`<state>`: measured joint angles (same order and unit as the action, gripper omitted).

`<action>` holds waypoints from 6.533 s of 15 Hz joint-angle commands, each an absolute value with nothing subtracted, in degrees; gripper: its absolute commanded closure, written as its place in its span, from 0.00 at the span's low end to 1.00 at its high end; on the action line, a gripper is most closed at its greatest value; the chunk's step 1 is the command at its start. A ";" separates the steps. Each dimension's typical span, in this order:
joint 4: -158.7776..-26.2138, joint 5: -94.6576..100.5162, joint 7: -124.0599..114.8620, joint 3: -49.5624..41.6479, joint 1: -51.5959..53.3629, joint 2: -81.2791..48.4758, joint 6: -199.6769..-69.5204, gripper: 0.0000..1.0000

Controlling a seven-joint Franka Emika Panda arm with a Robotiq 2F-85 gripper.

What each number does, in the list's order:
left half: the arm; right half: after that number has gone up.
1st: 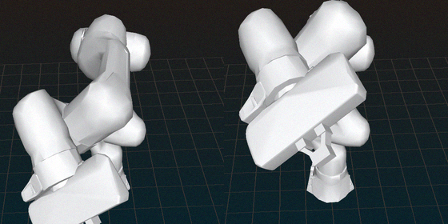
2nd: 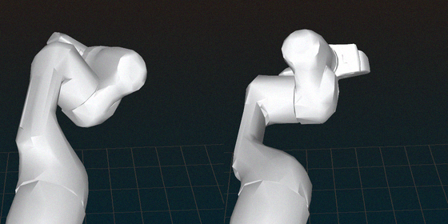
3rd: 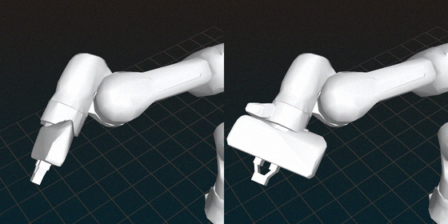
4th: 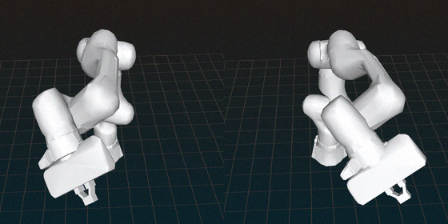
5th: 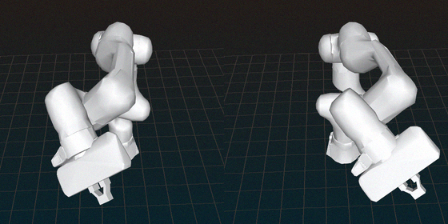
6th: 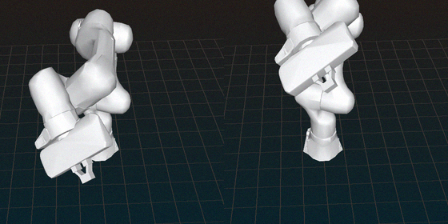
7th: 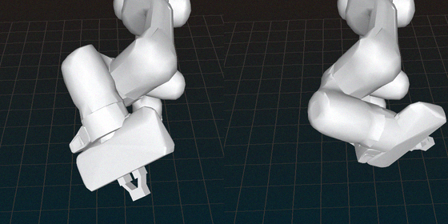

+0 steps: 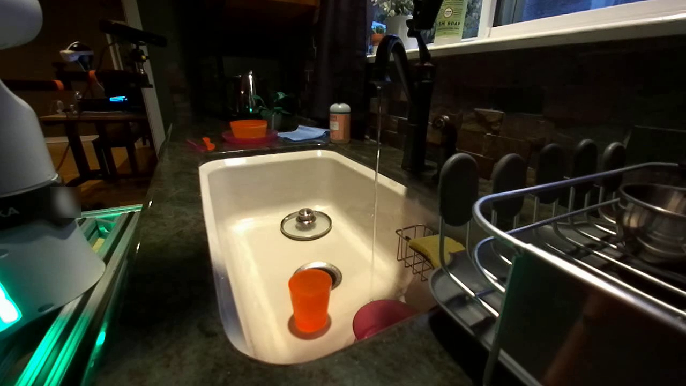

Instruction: Open the tap, then fill the orange cup with a little water

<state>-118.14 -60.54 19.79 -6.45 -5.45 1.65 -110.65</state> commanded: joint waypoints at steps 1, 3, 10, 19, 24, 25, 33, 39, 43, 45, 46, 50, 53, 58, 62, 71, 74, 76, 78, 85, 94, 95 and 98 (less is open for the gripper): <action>-119.43 -55.06 15.20 -6.18 -5.70 4.03 -112.18 0.00; -119.54 -52.40 13.93 -6.09 -5.70 4.83 -112.10 0.00; -121.48 -37.35 6.93 -4.74 -5.18 10.99 -112.01 0.00; -129.93 -17.84 -12.22 3.75 -2.88 22.12 -119.48 0.00; -130.35 -11.99 -20.53 6.90 -1.57 21.61 -123.63 0.00; -130.96 -11.16 -22.06 7.77 -1.48 22.02 -124.20 0.00; -130.57 -10.57 -27.68 10.30 -0.78 19.14 -124.17 0.00; -132.47 -11.19 -37.84 13.17 2.07 15.02 -124.82 0.00; -136.56 -12.39 -42.03 12.65 3.90 15.26 -123.49 0.00; -138.45 -11.20 -40.83 12.28 4.14 15.24 -122.77 0.00; -139.09 -10.22 -40.84 12.37 4.16 15.34 -122.00 0.00; -142.84 -4.17 -41.75 12.20 2.92 16.40 -121.55 0.00; -141.55 -3.19 -41.25 11.65 3.20 14.53 -122.12 0.00; -141.80 -0.83 -41.80 11.47 2.49 14.51 -122.43 0.00; -141.80 -0.77 -41.82 11.47 2.49 14.51 -122.43 0.00; -146.11 1.96 -50.42 15.40 4.69 14.08 -124.79 0.00; -150.59 6.19 -56.24 17.26 5.43 15.19 -126.45 0.00; -153.99 10.14 -58.81 17.83 5.60 16.09 -129.57 0.00; -157.30 15.14 -60.72 17.63 4.64 15.99 -135.15 0.00; -158.75 22.34 -54.56 12.06 -0.07 8.87 -152.36 0.00; -157.48 14.41 -46.91 8.87 0.79 5.19 -150.01 0.00; -157.44 11.73 -45.15 8.23 0.92 4.41 -150.15 0.00; -157.88 5.12 -40.44 6.56 0.84 2.17 -150.67 0.00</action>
<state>-158.02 10.21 -44.38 8.53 0.14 5.16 -150.26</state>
